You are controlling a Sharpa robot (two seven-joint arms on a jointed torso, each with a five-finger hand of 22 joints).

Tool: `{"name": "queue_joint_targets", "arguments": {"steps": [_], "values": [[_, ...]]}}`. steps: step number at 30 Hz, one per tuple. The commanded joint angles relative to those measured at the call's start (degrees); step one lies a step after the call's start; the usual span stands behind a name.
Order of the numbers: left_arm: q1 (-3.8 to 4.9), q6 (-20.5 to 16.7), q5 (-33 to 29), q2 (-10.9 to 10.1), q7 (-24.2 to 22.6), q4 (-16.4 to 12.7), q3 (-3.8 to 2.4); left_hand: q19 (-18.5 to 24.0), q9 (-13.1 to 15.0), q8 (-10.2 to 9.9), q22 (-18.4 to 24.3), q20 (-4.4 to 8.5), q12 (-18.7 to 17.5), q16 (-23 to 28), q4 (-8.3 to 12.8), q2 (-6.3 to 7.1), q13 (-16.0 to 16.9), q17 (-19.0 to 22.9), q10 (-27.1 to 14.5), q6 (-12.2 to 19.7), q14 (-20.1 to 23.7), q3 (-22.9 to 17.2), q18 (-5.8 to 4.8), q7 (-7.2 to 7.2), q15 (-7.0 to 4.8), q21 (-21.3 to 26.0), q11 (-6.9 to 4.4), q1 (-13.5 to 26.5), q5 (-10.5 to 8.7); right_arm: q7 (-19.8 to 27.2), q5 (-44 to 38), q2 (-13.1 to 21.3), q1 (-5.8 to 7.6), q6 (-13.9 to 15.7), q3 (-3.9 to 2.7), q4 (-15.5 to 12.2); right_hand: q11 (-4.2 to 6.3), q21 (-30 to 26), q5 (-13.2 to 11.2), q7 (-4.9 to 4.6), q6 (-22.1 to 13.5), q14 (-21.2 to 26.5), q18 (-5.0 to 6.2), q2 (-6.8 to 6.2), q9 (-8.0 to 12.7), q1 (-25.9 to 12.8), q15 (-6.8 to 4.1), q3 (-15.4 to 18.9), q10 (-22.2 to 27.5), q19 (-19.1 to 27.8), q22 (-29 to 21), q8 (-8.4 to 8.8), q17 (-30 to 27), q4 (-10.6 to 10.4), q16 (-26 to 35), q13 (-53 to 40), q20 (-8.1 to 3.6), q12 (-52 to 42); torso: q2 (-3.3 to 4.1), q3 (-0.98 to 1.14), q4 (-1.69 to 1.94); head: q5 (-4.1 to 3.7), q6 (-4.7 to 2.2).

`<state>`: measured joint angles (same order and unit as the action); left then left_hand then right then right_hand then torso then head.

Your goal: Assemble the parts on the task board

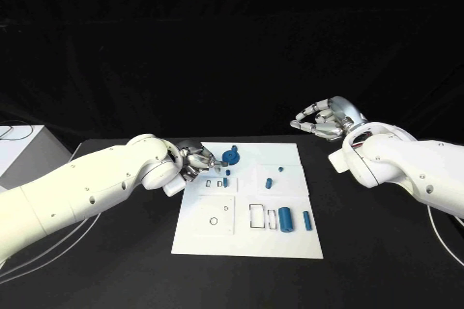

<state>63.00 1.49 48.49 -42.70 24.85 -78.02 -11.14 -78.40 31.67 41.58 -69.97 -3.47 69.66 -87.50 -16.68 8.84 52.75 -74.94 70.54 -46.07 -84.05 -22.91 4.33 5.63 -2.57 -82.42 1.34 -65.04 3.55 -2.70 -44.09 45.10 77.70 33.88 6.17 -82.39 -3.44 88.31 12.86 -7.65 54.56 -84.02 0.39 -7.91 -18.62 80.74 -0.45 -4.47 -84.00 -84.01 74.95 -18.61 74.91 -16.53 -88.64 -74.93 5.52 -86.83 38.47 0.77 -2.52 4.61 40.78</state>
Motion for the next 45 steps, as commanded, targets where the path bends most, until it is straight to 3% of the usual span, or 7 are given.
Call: {"name": "queue_joint_targets", "arguments": {"steps": [1, 7, 12, 13, 19, 23, 45], "values": [[1.47, 4.76, 6.49, 1.49, 3.41, 1.51, 0.88, 0.14, 0.12, -0.30, 0.04, -0.12, -0.22, 0.28, -0.05, 0.10, -0.02, -8.73, -0.49, 0.44, -3.58, 0.16, -0.19, -0.05, 0.39, 0.18, -0.02, 0.76, -0.17, -1.20, 1.93, 0.24, 0.13, -1.98, 0.04, 0.03, 0.26, -0.40, 0.20, -0.07, -0.71, -4.79, 0.19, -0.22, -0.31, -0.66, -0.50, -0.29, -1.60, -4.95, 13.47, -0.18, 10.00, -0.08, 0.28, -10.71, -0.47, 0.29, 0.01, -0.05, 0.02, 0.18, 0.30], [3.46, 7.18, 7.76, 3.88, 4.12, 4.37, 2.89, -0.39, 0.62, -1.07, -0.92, -0.38, -0.49, -0.08, -0.07, -0.45, -0.22, -9.61, -0.94, 0.44, -3.88, 0.50, -0.38, 0.16, 0.64, -0.15, 0.21, 1.86, -0.14, -1.59, 1.73, 0.31, 0.18, -2.03, 0.12, 0.08, 0.09, -0.57, 0.15, -0.29, -1.83, -4.78, 0.23, -0.21, -0.85, -1.05, -0.40, -0.29, -1.55, -4.88, 13.34, -0.09, 9.92, -0.11, 0.33, -10.67, -0.43, 0.34, 0.04, -0.05, -0.09, 0.32, 0.45], [4.30, 9.53, 8.05, 5.84, 4.51, 6.60, 3.65, -0.56, 0.77, -1.19, -1.21, -0.42, -0.46, -0.25, 0.01, -0.75, -0.18, -9.99, -0.95, 0.41, -4.03, 0.36, -0.43, 0.16, 0.66, -0.27, 0.21, 1.81, -0.07, -1.92, 1.42, 0.32, 0.20, -2.03, 0.17, 0.08, 0.06, -0.62, 0.15, -0.32, -1.99, -4.77, 0.24, -0.19, -0.93, -1.14, -0.37, -0.28, -1.54, -4.86, 13.31, -0.07, 9.89, -0.12, 0.35, -10.66, -0.41, 0.35, 0.12, -0.09, -0.03, 0.29, 0.65], [4.41, 10.35, 8.27, 6.26, 4.63, 7.01, 3.72, -0.59, 0.79, -1.22, -1.26, -0.43, -0.47, -0.25, 0.00, -0.79, -0.19, -9.99, -0.96, 0.43, -4.03, 0.34, -0.44, 0.17, 0.66, -0.29, 0.22, 1.82, -0.07, -1.98, 1.36, 0.34, 0.20, -1.97, 0.17, 0.07, -0.03, -0.75, 1.64, -0.41, -2.41, -4.75, 0.27, -0.08, -1.47, -1.24, -0.29, -0.49, -1.42, -4.81, 13.22, -0.20, 9.79, -0.09, 0.40, -10.55, -0.32, 0.44, 0.18, -0.10, -0.02, 0.30, 0.70], [5.21, 15.13, 10.09, 8.41, 5.38, 9.26, 3.93, -0.47, 1.15, -1.69, -1.11, -0.56, -0.65, -0.19, -0.09, -1.09, -0.41, -9.86, -1.34, 0.61, -3.96, 0.50, -0.40, 0.33, 0.79, -0.24, 0.38, 2.69, -0.16, -2.42, 1.03, 0.41, 0.20, -1.83, 0.22, 0.10, -0.07, -0.84, 3.56, -0.45, -2.79, -4.76, 0.29, -0.23, -2.18, -1.24, -0.24, -0.79, -1.30, -4.79, 13.17, -0.41, 9.81, -0.07, 0.42, -10.44, -0.29, 0.53, 0.23, -0.17, -0.09, -0.09, 0.95], [5.62, 16.87, 10.75, 9.52, 5.68, 10.80, 4.04, -0.39, 1.33, -1.86, -1.01, -0.62, -0.85, -0.13, -0.05, -1.37, -0.73, -9.73, -1.64, 0.65, -3.89, 0.47, -0.38, 0.38, 0.84, -0.20, 0.42, 2.96, -0.12, -2.65, 0.89, 0.42, 0.20, -1.75, 0.24, 0.09, -0.09, -0.84, 3.65, -0.46, -2.84, -4.76, 0.29, -0.30, -2.26, -1.36, -0.24, -0.76, -1.26, -4.79, 13.17, -0.43, 9.80, -0.11, 0.42, -10.41, -0.28, 0.57, 0.23, 0.02, -0.04, 0.01, 1.09], [5.99, 18.54, 11.53, 10.23, 5.90, 11.97, 4.10, -0.51, 2.93, -1.25, -1.38, -0.71, -0.50, -0.37, 0.07, -2.05, -0.22, -10.31, -1.53, -0.34, -4.08, 0.13, -0.43, 0.09, 0.78, -0.34, 0.25, 3.32, -0.05, -3.24, 0.66, 0.23, 0.19, -1.94, 0.43, 0.46, -0.10, -0.94, 3.72, -0.48, -2.91, -4.75, 0.31, -0.43, -2.40, -1.60, -0.23, -0.69, -1.22, -4.74, 13.09, -0.47, 9.75, -0.15, 0.44, -10.37, -0.27, 0.59, 0.33, -0.06, 0.11, -0.01, 1.92]]}}
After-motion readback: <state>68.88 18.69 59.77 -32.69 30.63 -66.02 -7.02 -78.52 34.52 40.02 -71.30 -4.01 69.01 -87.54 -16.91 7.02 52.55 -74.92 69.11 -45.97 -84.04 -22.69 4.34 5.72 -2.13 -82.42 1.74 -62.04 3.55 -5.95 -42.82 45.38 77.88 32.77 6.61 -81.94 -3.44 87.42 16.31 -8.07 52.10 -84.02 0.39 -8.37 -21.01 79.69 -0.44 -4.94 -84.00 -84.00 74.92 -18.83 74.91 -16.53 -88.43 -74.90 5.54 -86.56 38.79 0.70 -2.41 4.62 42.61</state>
